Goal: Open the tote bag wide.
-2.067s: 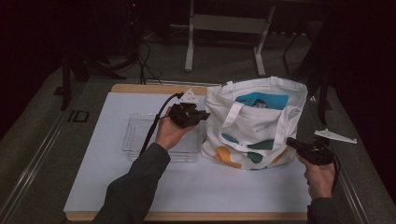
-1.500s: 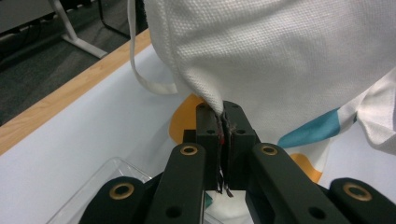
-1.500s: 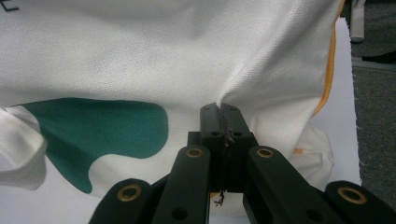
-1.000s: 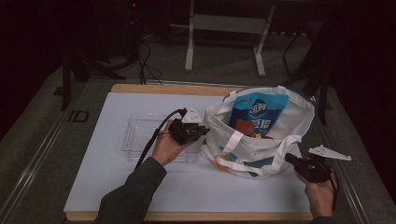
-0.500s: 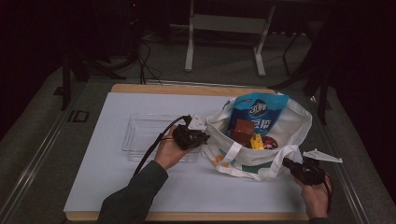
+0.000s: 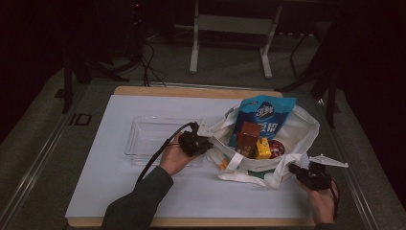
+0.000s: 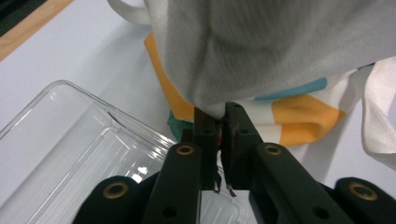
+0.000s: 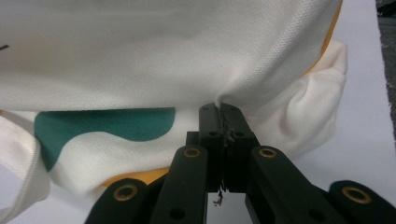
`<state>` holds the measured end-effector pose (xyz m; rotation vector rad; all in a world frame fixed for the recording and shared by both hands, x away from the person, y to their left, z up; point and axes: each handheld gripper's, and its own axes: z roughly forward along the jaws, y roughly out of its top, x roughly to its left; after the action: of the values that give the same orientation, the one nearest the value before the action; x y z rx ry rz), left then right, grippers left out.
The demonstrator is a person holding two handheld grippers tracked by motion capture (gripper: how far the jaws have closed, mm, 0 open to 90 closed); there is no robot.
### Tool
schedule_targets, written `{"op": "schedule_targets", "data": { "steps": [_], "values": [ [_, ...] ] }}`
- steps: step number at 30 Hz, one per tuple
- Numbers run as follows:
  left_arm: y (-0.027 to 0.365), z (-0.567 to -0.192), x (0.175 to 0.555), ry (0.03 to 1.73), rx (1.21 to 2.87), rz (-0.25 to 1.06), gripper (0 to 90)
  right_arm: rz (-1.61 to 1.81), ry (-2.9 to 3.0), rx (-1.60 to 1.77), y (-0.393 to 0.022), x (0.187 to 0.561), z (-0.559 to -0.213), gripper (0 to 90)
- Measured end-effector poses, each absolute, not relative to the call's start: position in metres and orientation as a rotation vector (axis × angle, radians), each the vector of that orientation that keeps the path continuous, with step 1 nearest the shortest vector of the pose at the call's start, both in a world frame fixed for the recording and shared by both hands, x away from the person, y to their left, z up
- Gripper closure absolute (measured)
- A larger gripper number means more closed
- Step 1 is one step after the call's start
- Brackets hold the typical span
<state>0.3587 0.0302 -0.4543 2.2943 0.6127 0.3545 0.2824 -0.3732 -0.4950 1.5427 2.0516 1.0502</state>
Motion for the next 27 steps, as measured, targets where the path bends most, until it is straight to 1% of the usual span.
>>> {"op": "schedule_targets", "data": {
  "steps": [1,2,3,5,6,7,8,9,10,11,14,18,19,21,23,24,25,26,27],
  "values": [
    [0.031,-0.453,0.359,0.61,2.289,0.353,79.9,1.049,2.05,1.542,-0.373,0.282,-0.493,85.5],
    [0.031,-0.453,0.359,0.61,2.289,0.353,78.0,1.049,2.05,1.542,-0.373,0.282,-0.493,85.5],
    [0.033,-0.451,0.358,0.611,2.274,0.353,76.9,1.056,2.036,1.537,-0.375,0.281,-0.489,81.8],
    [0.034,-0.45,0.358,0.612,2.267,0.353,73.5,1.062,2.029,1.535,-0.376,0.281,-0.487,80.7],
    [0.036,-0.448,0.358,0.609,2.252,0.351,70.5,1.064,2.013,1.533,-0.378,0.281,-0.483,76.0],
    [0.037,-0.447,0.358,0.608,2.241,0.348,67.1,1.064,2.001,1.535,-0.379,0.281,-0.481,73.4],
    [0.037,-0.447,0.358,0.608,2.241,0.348,63.6,1.064,2.001,1.535,-0.379,0.281,-0.481,73.4],
    [0.037,-0.447,0.358,0.608,2.241,0.348,63.6,1.064,1.99,1.535,-0.38,0.281,-0.48,73.4],
    [0.041,-0.443,0.356,0.591,2.203,0.325,60.2,1.065,1.954,1.541,-0.384,0.282,-0.475,66.1],
    [0.042,-0.442,0.356,0.587,2.195,0.33,58.6,1.071,1.941,1.548,-0.386,0.284,-0.472,65.2],
    [0.042,-0.44,0.356,0.577,2.189,0.341,55.6,1.081,1.923,1.549,-0.388,0.287,-0.468,62.8],
    [0.04,-0.44,0.358,0.576,2.169,0.345,55.6,1.08,1.89,1.552,-0.392,0.299,-0.457,58.2],
    [0.038,-0.441,0.358,0.577,2.165,0.343,57.9,1.085,1.883,1.552,-0.392,0.301,-0.455,58.3],
    [0.037,-0.441,0.358,0.575,2.169,0.348,65.8,1.091,1.88,1.559,-0.392,0.305,-0.453,58.4],
    [0.032,-0.445,0.359,0.578,2.185,0.357,76.0,1.083,1.899,1.567,-0.391,0.313,-0.453,74.4],
    [0.031,-0.445,0.359,0.575,2.189,0.342,77.9,1.079,1.906,1.571,-0.39,0.314,-0.453,79.7],
    [0.031,-0.445,0.359,0.575,2.189,0.342,80.0,1.079,1.906,1.571,-0.39,0.314,-0.453,79.7],
    [0.03,-0.446,0.359,0.571,2.202,0.334,80.0,1.088,1.908,1.57,-0.39,0.315,-0.454,85.0],
    [0.03,-0.446,0.359,0.571,2.202,0.334,81.3,1.088,1.908,1.57,-0.39,0.315,-0.454,85.0]
  ]
}}
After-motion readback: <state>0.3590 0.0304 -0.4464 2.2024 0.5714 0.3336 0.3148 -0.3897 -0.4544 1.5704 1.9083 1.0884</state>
